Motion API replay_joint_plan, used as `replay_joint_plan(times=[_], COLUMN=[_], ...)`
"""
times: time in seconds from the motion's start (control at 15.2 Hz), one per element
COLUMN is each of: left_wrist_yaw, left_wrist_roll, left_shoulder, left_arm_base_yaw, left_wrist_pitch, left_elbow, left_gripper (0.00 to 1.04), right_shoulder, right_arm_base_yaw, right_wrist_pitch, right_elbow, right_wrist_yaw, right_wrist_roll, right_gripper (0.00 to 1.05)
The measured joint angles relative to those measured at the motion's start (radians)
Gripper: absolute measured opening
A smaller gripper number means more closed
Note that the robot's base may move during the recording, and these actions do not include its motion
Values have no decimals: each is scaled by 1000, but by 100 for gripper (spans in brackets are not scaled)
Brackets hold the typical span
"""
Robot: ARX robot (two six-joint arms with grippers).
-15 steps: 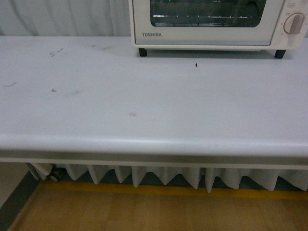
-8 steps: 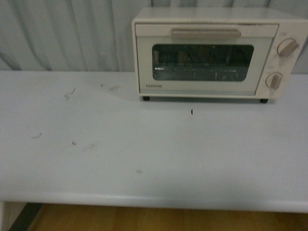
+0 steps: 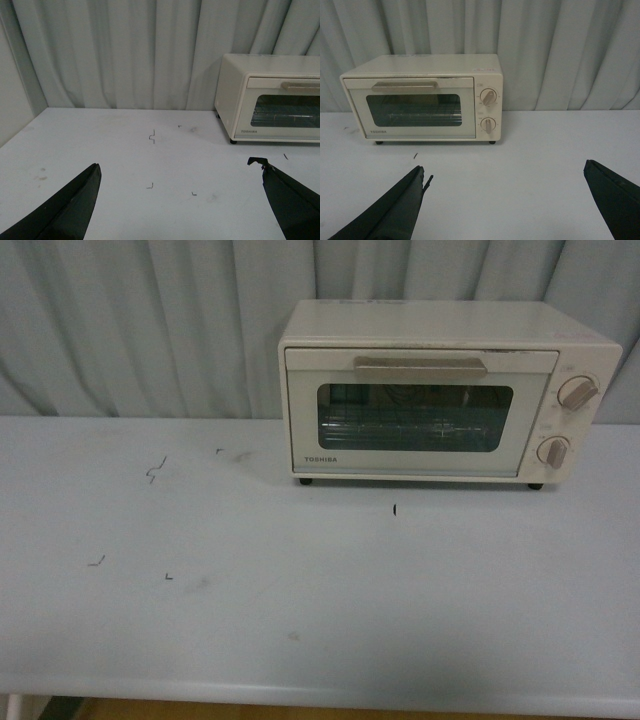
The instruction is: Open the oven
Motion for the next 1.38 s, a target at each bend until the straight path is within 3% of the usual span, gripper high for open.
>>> replay_joint_plan(times=[1.38], left_wrist_yaw=[0], left_wrist_roll=[0], left_shoulder=[0], left_arm_base_yaw=[0], left_wrist_pitch=[-2], left_elbow=[0], left_gripper=[98], right_shoulder=[0], right_arm_base_yaw=[0], right_wrist_pitch=[-1], right_elbow=[0], right_wrist_yaw=[0], right_wrist_roll=[0], right_gripper=[98])
